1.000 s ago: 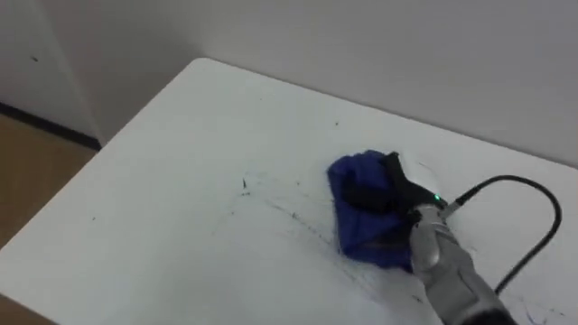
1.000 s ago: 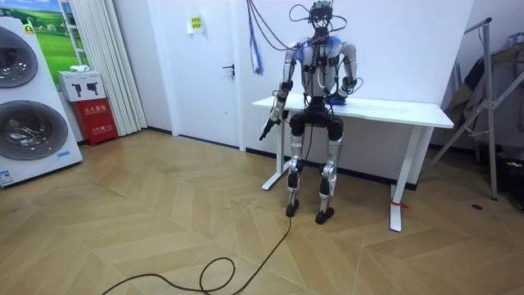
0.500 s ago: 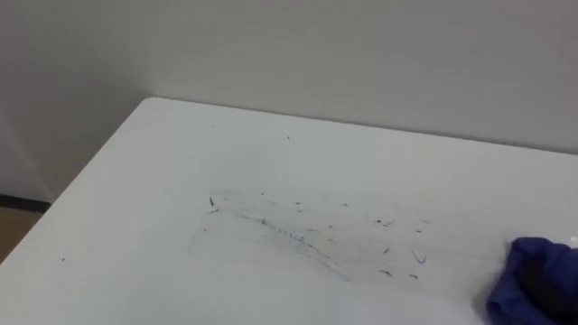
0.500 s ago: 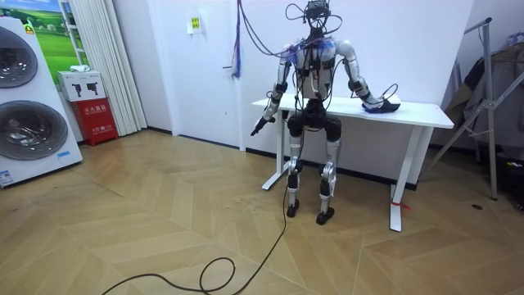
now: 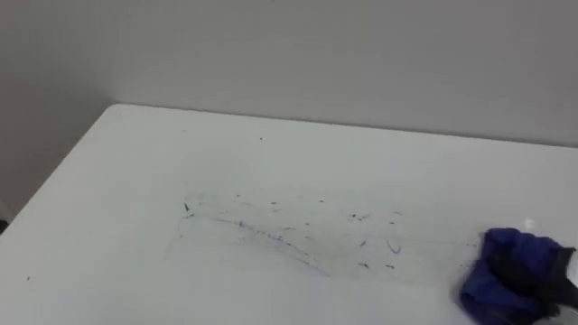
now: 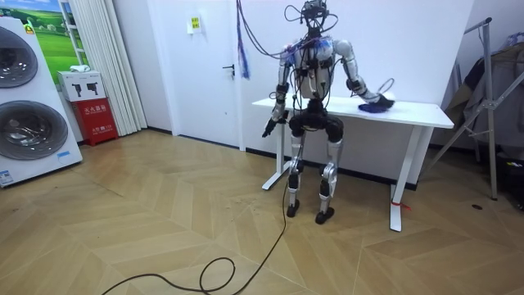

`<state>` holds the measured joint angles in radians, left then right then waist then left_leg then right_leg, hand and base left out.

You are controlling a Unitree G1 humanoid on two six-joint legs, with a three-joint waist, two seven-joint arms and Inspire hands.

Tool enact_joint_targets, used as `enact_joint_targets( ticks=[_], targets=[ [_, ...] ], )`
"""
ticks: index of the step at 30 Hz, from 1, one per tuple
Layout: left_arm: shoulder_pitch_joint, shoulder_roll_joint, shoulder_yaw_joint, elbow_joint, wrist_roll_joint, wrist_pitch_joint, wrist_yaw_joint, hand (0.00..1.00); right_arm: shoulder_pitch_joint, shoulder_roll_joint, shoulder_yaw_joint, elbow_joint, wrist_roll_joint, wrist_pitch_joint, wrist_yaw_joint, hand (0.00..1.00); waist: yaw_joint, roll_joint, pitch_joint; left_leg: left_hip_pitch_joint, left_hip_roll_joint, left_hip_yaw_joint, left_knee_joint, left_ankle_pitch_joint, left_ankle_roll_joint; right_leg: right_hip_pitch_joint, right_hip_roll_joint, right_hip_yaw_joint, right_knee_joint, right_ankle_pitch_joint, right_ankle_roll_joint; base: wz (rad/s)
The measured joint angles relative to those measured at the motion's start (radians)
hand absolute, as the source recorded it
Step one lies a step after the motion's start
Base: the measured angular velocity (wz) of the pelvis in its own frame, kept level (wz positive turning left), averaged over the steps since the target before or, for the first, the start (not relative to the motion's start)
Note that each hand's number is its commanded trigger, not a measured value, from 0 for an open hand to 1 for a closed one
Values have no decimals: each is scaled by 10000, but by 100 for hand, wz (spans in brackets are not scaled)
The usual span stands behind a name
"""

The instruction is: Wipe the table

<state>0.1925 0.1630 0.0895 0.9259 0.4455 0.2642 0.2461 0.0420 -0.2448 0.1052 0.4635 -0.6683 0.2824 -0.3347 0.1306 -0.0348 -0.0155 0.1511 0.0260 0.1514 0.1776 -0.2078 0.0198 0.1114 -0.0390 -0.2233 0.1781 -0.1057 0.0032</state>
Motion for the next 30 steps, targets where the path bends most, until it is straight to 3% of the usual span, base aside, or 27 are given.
enact_joint_targets(
  ticks=[1,3,5,7,10,12,14,16,19,20,22,24,26,28,30],
  targets=[
    [-114,-7,-114,-2,0,13,6,0,-241,163,486,-256,-419,33,367,100,92,5,39,-12,18,-25,-18,-15,-54,-57,49,0,-3,33,-53,-47],
    [-533,-6,-774,-9,-56,139,24,0,-1422,872,2385,-505,-1232,33,1485,100,157,-20,120,-257,-16,-641,14,19,-108,-156,142,-320,-99,90,-154,11],
    [-708,-132,-1060,-249,-51,153,24,0,-1975,1244,3096,-490,-1442,-60,2011,100,355,-20,184,-405,-25,-887,-1,89,-183,-210,143,-524,-110,17,-222,46],
    [-602,-252,-1122,-510,-155,164,72,0,-2186,1311,3246,-440,-1477,-162,2161,100,608,9,213,-464,-57,-1111,-61,165,-148,-206,102,-739,-123,-92,-220,43],
    [-142,-203,-1103,-524,-164,383,75,0,-1931,1269,3012,-372,-1423,-542,1947,100,591,44,236,-413,-77,-1378,-91,196,-167,-2,104,-1010,-268,-197,-186,27],
    [125,-240,-957,-542,-158,382,87,0,-1406,1213,2734,-210,-1168,-1287,1231,100,367,61,238,-390,-105,-1528,-100,193,-165,113,73,-1126,-307,-261,-114,30],
    [254,-247,-675,-639,-121,333,102,0,-974,1158,2412,-91,-734,-1729,514,100,373,58,233,-360,-151,-1547,-133,184,-150,177,44,-1140,-402,-297,-95,15],
    [410,-124,-393,-681,77,279,144,0,-322,993,1906,-88,-219,-2038,-377,100,348,38,197,-334,-204,-1562,-140,173,-129,201,-2,-1160,-441,-333,-39,14],
    [796,-61,598,-714,780,277,285,0,1025,417,348,2,574,-2422,-1837,100,126,13,145,-216,-256,-1548,-171,173,-11,307,-150,-1281,-410,-410,92,15],
    [1043,-10,1048,-746,843,280,290,0,1514,197,-391,232,1076,-2573,-2330,100,34,16,57,-164,-313,-1504,-177,129,59,329,-195,-1276,-371,-434,136,0],
    [1389,103,1653,-757,886,280,288,0,1914,-111,-1626,1012,1701,-2907,-2809,100,-365,-8,12,-124,-341,-1478,-109,40,167,363,-327,-1369,-95,-564,257,0],
    [1482,428,2079,-755,946,252,269,0,1917,-938,-2884,2563,2685,-3104,-2832,100,-612,-1,-9,-170,-282,-1201,253,-209,275,20,-515,-1328,712,-672,313,-22],
    [1384,865,2283,-775,905,40,269,0,1924,-1449,-3536,3695,3448,-3044,-2575,100,-710,-22,-20,-186,-83,-944,406,-324,329,-419,-658,-1282,1644,-668,323,-34],
    [1175,1246,2579,-775,893,-275,272,0,1960,-1673,-4051,4633,3871,-2870,-2471,100,-736,-69,-49,-194,105,-722,544,-361,341,-842,-947,-1193,2730,-730,449,-33],
    [747,1634,2256,-540,704,-509,304,0,1983,-1827,-4123,5071,4252,-2258,-2436,100,-785,-64,-44,-207,390,-657,822,-490,256,-1133,-1902,-977,3634,-923,664,-18]
  ],
)
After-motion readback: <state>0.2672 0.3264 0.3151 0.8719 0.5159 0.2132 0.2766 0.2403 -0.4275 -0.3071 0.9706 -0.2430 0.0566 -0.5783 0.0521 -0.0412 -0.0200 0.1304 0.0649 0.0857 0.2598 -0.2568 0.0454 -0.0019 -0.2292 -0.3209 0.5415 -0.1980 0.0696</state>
